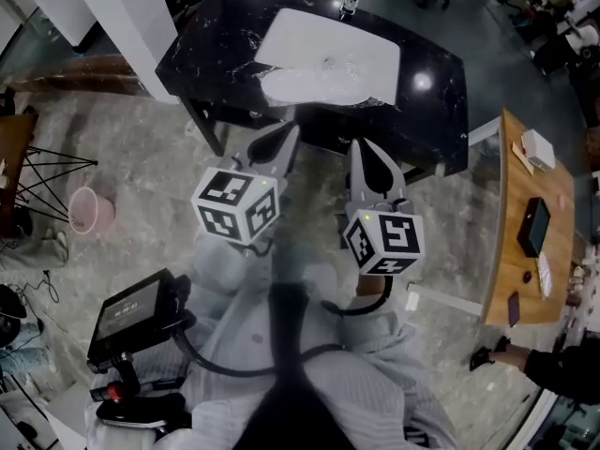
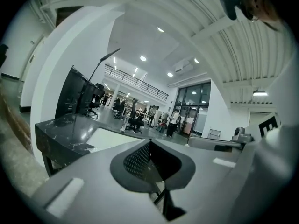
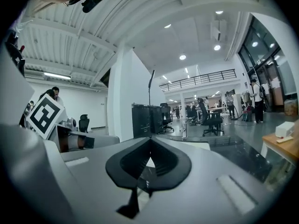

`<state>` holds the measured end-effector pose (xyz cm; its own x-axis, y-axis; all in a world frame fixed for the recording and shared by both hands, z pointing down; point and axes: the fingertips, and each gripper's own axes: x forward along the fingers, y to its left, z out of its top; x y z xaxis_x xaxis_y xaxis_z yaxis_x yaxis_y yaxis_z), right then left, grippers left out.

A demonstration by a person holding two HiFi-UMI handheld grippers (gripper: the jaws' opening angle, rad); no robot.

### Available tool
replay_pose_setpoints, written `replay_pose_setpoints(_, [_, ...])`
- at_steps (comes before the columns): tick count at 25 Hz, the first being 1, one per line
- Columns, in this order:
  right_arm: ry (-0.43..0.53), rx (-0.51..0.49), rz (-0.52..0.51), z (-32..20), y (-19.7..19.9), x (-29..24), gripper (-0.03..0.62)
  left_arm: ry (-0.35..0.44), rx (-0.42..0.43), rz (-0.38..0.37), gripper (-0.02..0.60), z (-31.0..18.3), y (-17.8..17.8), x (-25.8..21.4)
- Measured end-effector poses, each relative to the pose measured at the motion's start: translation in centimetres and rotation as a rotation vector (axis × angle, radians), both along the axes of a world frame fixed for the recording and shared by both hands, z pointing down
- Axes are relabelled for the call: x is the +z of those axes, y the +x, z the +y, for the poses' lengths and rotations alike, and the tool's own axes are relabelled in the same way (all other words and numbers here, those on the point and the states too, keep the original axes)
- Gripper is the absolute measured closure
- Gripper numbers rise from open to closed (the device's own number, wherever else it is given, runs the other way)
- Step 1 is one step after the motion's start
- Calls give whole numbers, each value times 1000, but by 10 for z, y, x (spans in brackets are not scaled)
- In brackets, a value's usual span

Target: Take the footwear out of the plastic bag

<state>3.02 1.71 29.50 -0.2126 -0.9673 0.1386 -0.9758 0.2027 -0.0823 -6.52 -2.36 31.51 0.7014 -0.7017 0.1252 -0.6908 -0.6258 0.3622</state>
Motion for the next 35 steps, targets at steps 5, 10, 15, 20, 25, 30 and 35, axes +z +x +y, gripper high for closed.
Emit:
replay_pose_setpoints(5, [-52, -39, -26, -86, 40, 28, 582, -57, -23, -17, 581, -78, 33, 28])
replay_pose_setpoints(10, [-72, -109, -15, -156, 70, 29, 582, -64, -55, -30, 581, -140, 61, 27])
replay_pose_setpoints(15, [-195, -223, -18, -216, 112, 53, 582, -129, -89, -21, 581, -189, 76, 41])
replay_pose_setpoints(20, [-411, -290, -84, -246, 154, 99, 580, -237, -52, -22, 581, -210, 58, 62])
replay_pose_setpoints(25, [-648, -355, -321, -257, 200, 146, 579, -372, -75, 50, 580, -213, -4, 91])
replay_pose_setpoints(30, [-822, -553, -452, -263, 185, 176, 522, -523, -144, 100, 562, -212, -63, 135])
replay_pose_setpoints(35, [-990, -676, -446, -262, 179, 206, 513, -664, -39, 133, 441, -199, -55, 170])
